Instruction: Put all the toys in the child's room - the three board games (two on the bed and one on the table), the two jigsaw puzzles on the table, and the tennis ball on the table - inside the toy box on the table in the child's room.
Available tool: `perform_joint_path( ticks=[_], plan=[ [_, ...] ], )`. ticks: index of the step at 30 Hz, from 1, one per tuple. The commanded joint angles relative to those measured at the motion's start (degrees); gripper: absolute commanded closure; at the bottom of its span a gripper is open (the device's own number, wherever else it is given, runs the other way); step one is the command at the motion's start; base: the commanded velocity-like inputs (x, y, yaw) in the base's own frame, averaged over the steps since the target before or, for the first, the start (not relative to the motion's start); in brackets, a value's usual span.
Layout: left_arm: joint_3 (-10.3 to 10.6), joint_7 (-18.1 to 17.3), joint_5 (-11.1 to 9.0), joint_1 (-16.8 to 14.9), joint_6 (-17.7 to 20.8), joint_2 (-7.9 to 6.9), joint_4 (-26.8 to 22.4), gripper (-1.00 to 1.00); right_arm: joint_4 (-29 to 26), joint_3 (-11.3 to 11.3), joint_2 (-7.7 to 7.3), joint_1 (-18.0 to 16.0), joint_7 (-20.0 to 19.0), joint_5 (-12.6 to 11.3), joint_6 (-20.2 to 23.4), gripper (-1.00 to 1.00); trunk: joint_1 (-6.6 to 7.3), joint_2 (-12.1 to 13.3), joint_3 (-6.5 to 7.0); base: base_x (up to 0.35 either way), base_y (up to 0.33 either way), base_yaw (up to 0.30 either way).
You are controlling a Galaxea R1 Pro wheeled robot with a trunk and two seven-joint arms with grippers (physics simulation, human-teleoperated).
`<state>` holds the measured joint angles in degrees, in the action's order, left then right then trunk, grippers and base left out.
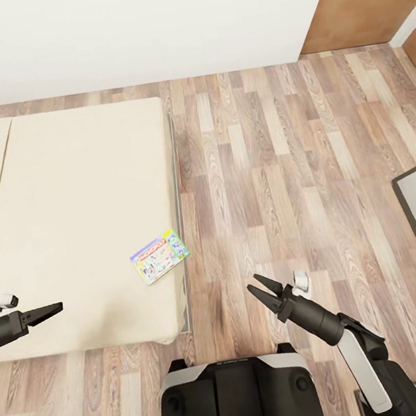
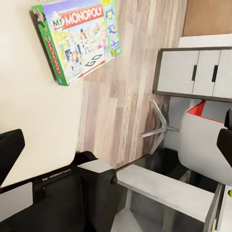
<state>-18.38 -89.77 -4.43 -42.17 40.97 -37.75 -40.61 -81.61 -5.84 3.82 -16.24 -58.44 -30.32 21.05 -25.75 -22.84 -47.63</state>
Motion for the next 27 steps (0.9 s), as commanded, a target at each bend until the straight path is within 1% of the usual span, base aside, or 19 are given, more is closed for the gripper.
perform_joint_path(
  ticks=[1, 15, 27],
  plan=[
    [0.01, -0.23, 0.03, -0.02, 0.61, 0.0, 0.01, -1.0, 0.02, -0.13, 0.05, -0.02, -0.17, -0.26, 0.47, -1.0, -0.04, -0.08, 0.04, 0.0, 0.0, 0.0],
    [0.02, -0.23, -0.02, -0.02, 0.6, 0.11, 0.0, -1.0, 0.09, -0.22, 0.05, -0.02, -0.36, -0.2, 0.22, -1.0, -0.04, -0.08, 1.38, 0.0, 0.0, 0.0],
    [-0.06, -0.23, 0.03, -0.02, 0.6, 0.51, 0.0, -1.0, 0.05, -0.23, 0.05, -0.02, -0.38, -0.18, 0.22, -1.0, -0.04, -0.08, 2.52, 0.0, 0.0, 0.0]
  ],
)
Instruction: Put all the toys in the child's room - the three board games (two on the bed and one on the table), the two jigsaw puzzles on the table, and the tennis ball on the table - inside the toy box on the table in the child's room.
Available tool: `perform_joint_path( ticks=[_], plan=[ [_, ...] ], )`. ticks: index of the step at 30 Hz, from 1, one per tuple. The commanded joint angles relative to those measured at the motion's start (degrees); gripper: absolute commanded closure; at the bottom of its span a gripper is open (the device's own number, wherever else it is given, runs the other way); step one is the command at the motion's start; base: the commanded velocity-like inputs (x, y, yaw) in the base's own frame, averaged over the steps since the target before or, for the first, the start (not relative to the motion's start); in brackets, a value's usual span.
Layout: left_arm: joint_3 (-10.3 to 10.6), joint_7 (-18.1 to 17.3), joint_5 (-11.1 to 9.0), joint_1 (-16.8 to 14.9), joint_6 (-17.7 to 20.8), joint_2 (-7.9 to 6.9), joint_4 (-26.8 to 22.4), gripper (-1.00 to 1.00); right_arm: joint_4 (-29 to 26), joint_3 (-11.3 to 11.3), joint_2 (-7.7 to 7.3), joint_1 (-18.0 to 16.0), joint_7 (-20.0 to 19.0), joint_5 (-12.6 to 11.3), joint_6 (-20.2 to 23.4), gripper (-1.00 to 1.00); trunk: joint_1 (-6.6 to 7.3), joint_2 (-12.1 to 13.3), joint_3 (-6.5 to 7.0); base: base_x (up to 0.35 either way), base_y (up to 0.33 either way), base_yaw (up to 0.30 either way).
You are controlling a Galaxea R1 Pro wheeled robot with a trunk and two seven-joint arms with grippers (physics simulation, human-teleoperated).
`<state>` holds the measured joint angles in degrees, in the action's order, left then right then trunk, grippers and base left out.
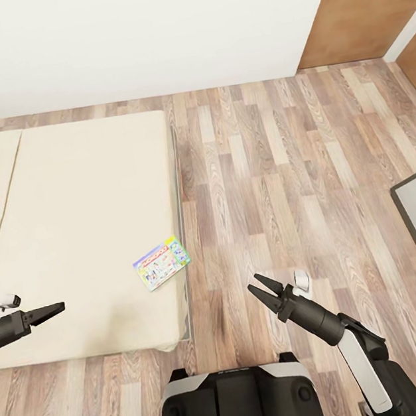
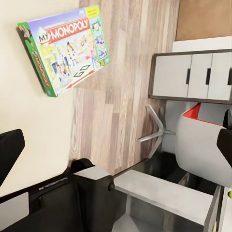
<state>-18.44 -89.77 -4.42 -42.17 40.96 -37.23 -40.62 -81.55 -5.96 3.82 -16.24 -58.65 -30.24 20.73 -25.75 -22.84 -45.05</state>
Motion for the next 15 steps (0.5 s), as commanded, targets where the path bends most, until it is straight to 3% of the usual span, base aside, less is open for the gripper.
perform_joint_path(
  ticks=[1, 15],
  plan=[
    [0.02, -0.23, 0.02, -0.02, 0.61, 0.0, 0.01, -1.0, -0.01, -0.12, 0.05, -0.02, -0.19, -0.26, 0.54, -1.0, -0.04, -0.08, 0.04, 0.0, 0.0, 0.0],
    [-0.1, -0.23, 0.02, -0.02, 0.61, -0.01, -0.13, -1.0, -0.01, -0.1, 0.11, -0.02, -0.09, -0.24, 0.45, -1.0, -0.04, -0.08, 1.38, 0.0, 0.0, 0.0]
  ],
)
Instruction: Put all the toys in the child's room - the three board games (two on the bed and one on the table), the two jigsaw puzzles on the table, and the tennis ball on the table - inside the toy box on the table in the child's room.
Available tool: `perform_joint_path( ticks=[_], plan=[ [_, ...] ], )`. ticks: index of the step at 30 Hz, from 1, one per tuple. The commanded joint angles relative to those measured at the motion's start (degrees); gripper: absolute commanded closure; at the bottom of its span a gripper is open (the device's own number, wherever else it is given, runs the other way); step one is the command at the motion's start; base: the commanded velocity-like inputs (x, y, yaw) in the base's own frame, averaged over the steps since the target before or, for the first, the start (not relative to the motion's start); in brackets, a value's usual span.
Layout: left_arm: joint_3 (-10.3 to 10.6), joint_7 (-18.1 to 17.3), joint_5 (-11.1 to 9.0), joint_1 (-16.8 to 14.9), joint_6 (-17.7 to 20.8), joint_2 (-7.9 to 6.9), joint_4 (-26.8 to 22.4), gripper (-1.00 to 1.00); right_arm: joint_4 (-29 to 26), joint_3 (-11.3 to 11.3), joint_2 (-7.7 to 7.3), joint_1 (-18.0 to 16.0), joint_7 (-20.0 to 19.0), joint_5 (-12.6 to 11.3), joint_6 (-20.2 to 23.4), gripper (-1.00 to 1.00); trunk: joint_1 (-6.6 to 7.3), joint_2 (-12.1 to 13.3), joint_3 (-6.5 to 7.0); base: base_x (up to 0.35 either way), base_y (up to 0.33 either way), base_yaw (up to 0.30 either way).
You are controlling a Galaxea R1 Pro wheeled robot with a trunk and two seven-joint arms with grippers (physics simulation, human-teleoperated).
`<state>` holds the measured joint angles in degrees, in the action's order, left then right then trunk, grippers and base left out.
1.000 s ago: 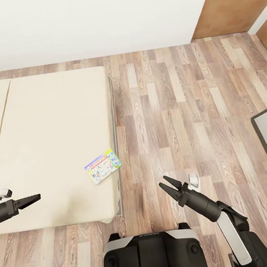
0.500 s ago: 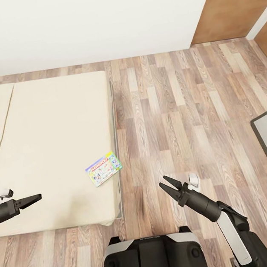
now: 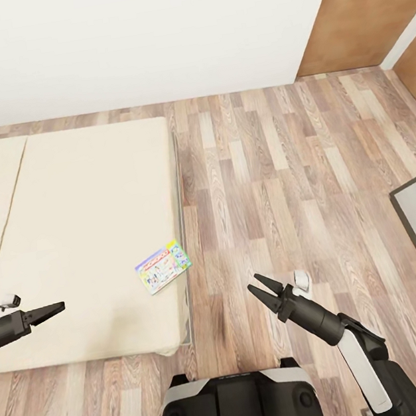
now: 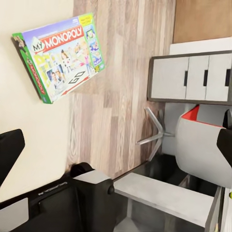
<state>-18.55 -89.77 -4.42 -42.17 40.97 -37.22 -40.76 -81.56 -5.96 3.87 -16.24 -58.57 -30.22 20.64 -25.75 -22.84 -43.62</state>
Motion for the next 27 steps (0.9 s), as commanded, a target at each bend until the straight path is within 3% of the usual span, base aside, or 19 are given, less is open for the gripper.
perform_joint_path(
  ticks=[1, 27],
  plan=[
    [0.01, -0.23, 0.02, -0.02, 0.61, -0.01, 0.02, -1.0, -0.01, -0.1, 0.06, -0.02, -0.16, -0.27, 0.54, -1.0, -0.04, -0.08, 0.04, 0.0, 0.0, 0.0],
    [0.08, -0.23, 0.02, -0.02, 0.61, 0.04, -0.02, -1.0, -0.09, -0.1, 0.06, -0.02, -0.42, -0.28, 0.54, -1.0, -0.04, -0.08, 2.52, 0.0, 0.0, 0.0]
  ],
)
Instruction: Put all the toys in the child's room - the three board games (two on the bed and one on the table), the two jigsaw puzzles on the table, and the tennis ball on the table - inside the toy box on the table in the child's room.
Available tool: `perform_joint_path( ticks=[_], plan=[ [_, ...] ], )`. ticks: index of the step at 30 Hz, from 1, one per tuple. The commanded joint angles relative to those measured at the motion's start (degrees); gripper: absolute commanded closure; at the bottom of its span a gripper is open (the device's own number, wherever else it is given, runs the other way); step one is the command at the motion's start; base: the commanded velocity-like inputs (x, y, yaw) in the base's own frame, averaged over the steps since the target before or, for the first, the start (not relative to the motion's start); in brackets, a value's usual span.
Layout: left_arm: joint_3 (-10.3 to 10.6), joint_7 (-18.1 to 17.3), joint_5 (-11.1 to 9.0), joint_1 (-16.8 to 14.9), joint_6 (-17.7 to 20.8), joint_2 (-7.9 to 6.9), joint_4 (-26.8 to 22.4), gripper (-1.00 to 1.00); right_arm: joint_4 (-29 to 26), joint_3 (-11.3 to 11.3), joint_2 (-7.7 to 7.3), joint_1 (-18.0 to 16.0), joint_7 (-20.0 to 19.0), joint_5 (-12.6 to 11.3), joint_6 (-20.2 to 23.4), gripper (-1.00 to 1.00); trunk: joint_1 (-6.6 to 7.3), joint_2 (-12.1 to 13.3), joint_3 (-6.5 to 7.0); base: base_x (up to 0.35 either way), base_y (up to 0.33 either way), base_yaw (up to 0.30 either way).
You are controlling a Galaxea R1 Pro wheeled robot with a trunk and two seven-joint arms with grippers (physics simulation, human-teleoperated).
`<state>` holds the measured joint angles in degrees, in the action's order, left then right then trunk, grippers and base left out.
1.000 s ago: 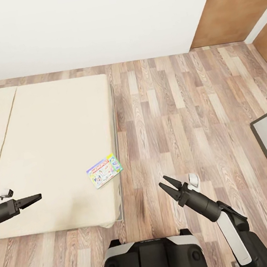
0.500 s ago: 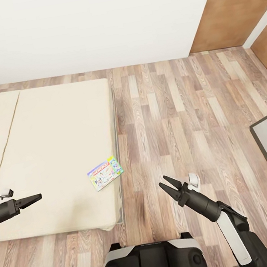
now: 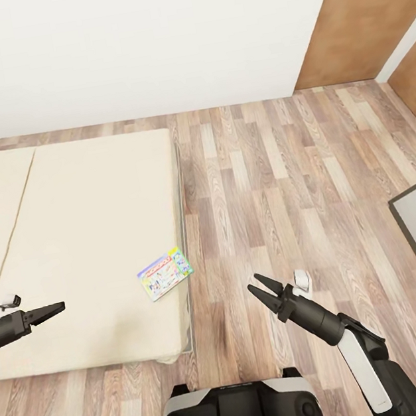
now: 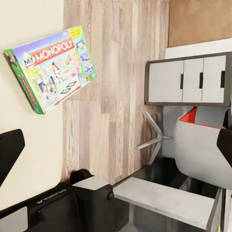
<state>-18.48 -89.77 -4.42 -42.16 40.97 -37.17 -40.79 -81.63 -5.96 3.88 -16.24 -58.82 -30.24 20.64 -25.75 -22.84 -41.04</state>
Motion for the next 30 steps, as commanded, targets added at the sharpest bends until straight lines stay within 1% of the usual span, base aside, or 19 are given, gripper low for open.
perform_joint_path(
  ticks=[1, 30],
  plan=[
    [0.03, -0.23, 0.02, -0.02, 0.61, -0.01, 0.01, -1.0, -0.01, -0.1, 0.04, -0.02, -0.2, -0.26, 0.54, -1.0, -0.03, -0.08, 0.04, 0.0, 0.0, 0.0],
    [0.02, -0.23, -0.03, -0.02, 0.61, -0.01, 0.01, -1.0, 0.07, -0.1, 0.06, -0.02, -0.2, -0.23, 0.46, -1.0, -0.03, -0.08, 2.8, 0.0, 0.0, 0.0]
  ],
)
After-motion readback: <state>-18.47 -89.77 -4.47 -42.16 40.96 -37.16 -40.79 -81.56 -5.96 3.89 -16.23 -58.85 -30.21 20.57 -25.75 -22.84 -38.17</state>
